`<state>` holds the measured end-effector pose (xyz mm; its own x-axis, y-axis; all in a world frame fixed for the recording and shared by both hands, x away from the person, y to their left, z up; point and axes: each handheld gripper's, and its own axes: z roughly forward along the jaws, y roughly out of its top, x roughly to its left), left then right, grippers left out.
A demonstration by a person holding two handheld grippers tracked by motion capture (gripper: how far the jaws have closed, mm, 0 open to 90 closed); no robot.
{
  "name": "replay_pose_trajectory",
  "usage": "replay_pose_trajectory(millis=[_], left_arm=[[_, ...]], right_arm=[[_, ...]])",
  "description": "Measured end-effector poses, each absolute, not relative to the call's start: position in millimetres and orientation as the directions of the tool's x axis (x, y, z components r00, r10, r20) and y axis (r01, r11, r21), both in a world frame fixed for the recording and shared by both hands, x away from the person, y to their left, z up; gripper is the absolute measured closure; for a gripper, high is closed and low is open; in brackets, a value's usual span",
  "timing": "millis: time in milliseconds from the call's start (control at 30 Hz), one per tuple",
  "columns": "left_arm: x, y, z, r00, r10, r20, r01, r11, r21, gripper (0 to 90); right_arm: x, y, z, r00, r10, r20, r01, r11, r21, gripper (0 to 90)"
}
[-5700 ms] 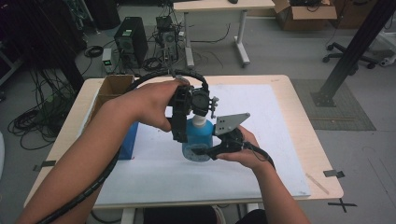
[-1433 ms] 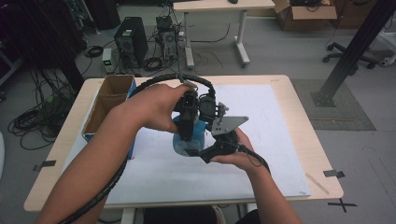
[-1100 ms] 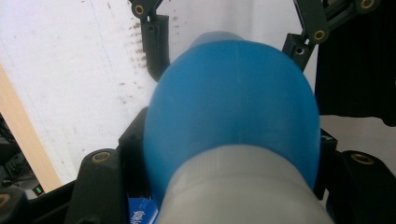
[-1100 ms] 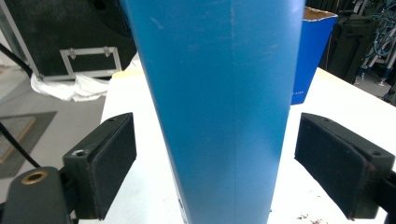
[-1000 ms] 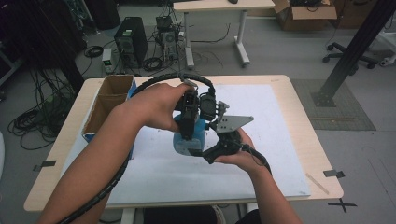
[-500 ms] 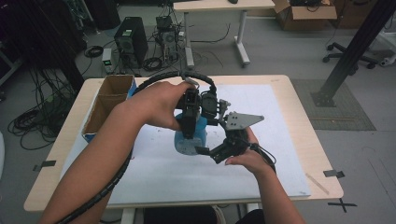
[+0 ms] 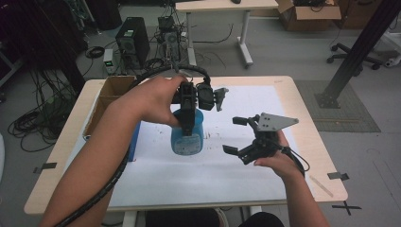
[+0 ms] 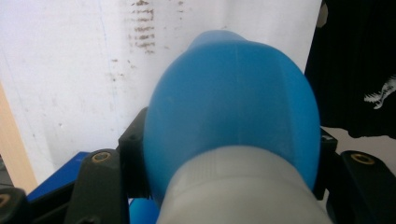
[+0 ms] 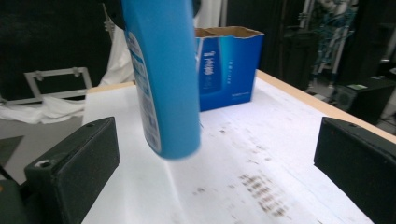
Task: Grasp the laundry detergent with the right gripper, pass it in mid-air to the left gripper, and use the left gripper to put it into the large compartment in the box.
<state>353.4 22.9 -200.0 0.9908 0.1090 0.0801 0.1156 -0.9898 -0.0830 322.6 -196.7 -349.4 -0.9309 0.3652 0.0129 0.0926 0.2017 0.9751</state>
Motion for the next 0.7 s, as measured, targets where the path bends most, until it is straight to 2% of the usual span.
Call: replay_pose_trajectory(millis=[100, 333, 367, 400, 433, 700], left_arm=[[358, 28, -197, 0.986, 0.149, 0.079, 0.156, -0.984, -0.082, 38.1], [368, 44, -182, 0.935, 0.349, 0.071, 0.353, -0.934, -0.056, 38.2], [371, 49, -177, 0.910, 0.408, 0.068, 0.411, -0.910, -0.043, 38.1], [371, 49, -177, 0.910, 0.408, 0.068, 0.411, -0.910, -0.043, 38.2], [374, 54, -172, 0.882, 0.467, 0.060, 0.470, -0.882, -0.035, 38.1], [382, 71, -155, 0.813, 0.581, 0.016, 0.581, -0.814, 0.015, 38.1]], right_arm=[[322, -212, -346, -0.920, 0.393, 0.012, 0.100, 0.204, 0.974, 0.0], [321, -227, -340, -0.909, 0.416, -0.002, 0.093, 0.208, 0.974, 0.0], [321, -229, -337, -0.907, 0.420, -0.001, 0.095, 0.206, 0.974, 0.0], [321, -229, -337, -0.907, 0.420, -0.001, 0.095, 0.206, 0.974, 0.0], [322, -232, -335, -0.906, 0.423, 0.001, 0.098, 0.206, 0.974, 0.0], [328, -236, -330, -0.897, 0.443, -0.003, 0.101, 0.211, 0.972, 0.0]])
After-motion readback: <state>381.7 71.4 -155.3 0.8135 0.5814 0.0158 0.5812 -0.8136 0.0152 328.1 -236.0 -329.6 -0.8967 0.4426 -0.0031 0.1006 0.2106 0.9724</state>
